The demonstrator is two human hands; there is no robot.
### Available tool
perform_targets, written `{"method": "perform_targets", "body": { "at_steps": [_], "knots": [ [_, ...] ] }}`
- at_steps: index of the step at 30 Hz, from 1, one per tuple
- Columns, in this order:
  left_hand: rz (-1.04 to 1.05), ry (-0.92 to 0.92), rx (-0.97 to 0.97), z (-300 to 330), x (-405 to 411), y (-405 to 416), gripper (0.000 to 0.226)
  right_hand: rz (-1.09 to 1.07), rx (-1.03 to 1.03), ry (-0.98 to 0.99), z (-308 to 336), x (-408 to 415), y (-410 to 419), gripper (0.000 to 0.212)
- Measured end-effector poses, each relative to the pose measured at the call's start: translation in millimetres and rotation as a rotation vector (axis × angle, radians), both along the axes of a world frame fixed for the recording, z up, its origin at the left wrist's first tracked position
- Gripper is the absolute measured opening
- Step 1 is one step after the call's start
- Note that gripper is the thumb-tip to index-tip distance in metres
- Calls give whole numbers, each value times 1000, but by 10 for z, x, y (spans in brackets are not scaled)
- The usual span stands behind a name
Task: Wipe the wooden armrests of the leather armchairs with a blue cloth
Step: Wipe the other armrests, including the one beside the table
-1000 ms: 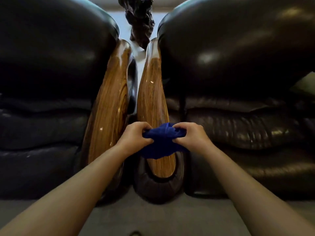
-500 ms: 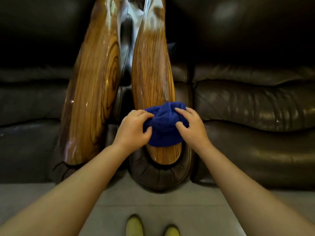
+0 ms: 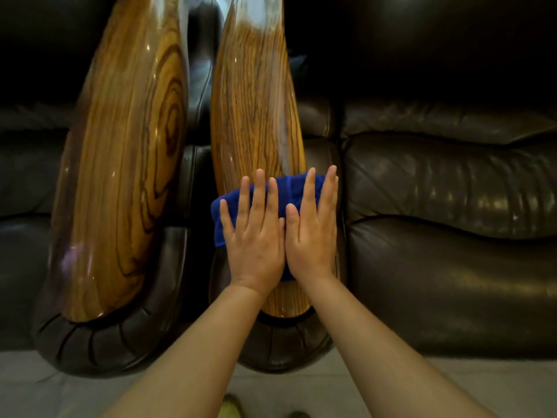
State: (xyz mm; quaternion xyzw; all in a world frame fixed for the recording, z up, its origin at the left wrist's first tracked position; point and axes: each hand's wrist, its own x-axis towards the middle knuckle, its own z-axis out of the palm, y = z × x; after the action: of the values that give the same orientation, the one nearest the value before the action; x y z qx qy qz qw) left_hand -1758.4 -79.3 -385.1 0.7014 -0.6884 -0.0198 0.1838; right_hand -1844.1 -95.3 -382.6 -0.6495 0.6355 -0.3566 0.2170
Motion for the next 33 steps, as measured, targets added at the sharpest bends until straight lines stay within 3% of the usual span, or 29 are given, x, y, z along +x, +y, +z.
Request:
{"method": "perform_targets", "body": {
  "at_steps": [9,22,33],
  "knots": [
    [72,132,18,220,178,-633,52,-48,3,196,170,170,-616,56],
    [33,78,71,535,392,-1635,51,-87,50,226,459,398,-1573,56],
    [-48,177,174,765,575,-2852,51,-89,186,246,674,564,-2715,56]
  ]
}}
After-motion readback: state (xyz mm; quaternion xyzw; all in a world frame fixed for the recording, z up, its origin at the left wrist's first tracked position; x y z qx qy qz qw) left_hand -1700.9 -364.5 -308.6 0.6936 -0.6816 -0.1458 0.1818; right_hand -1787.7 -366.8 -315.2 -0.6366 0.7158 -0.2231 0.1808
